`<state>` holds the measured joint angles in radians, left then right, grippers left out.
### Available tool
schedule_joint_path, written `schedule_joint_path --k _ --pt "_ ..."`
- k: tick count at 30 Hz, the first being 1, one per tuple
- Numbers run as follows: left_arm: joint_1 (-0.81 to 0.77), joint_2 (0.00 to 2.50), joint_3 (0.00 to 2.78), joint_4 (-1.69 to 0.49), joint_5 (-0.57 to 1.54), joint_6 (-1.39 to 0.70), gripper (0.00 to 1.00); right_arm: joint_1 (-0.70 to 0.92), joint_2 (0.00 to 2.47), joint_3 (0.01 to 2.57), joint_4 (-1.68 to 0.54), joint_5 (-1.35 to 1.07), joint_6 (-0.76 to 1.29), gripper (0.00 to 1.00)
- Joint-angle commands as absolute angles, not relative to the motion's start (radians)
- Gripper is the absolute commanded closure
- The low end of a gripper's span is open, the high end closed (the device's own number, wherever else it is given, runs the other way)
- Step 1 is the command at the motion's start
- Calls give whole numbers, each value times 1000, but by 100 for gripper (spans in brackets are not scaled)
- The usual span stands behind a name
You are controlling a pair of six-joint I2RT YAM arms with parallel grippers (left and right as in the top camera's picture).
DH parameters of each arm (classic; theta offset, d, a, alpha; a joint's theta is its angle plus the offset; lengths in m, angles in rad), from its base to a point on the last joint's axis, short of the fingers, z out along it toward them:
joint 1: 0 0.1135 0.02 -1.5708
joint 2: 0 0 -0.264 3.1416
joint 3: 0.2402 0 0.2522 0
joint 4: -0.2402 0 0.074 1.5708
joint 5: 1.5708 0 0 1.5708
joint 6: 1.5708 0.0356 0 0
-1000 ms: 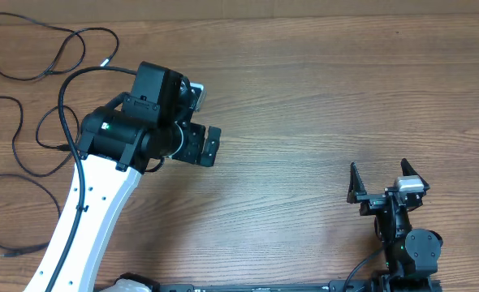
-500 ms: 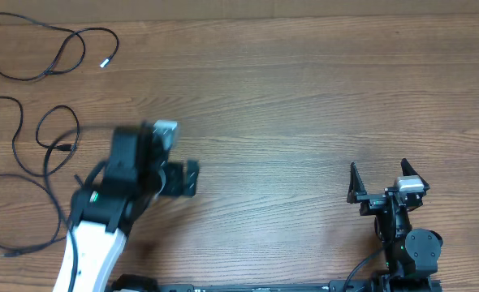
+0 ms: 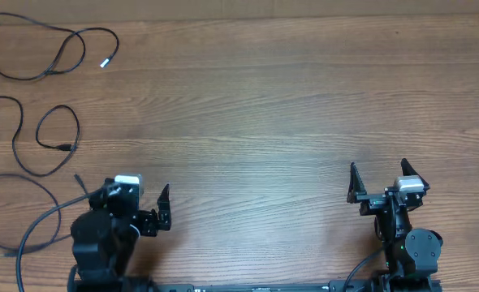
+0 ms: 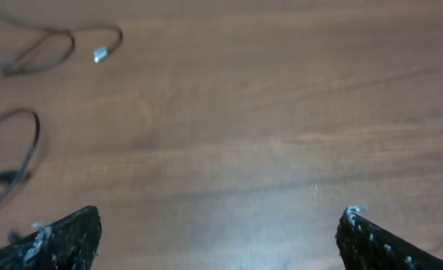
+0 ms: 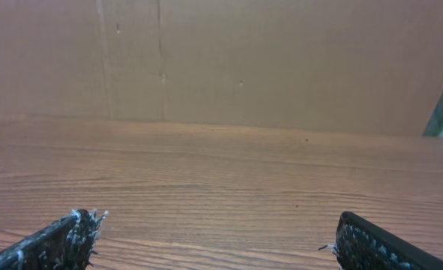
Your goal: Untangle cables
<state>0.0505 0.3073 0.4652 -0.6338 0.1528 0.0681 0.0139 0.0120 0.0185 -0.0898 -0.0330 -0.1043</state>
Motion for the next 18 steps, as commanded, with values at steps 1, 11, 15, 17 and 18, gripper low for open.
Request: schedule_joint_path --k 1,11,15,17,18 --pt "59 229 372 -537 177 109 0 18 4 9 -84 -20 -94 0" --pt "38 46 132 -229 137 -3 1 18 4 9 -84 -20 -94 0" --pt "37 2 72 -155 112 -60 1 18 4 9 -84 -20 -94 0" --pt "30 3 39 -85 91 -65 1 18 4 9 -84 -20 -94 0" --pt "25 3 28 -64 66 -78 0 18 4 9 -84 -20 -94 0"
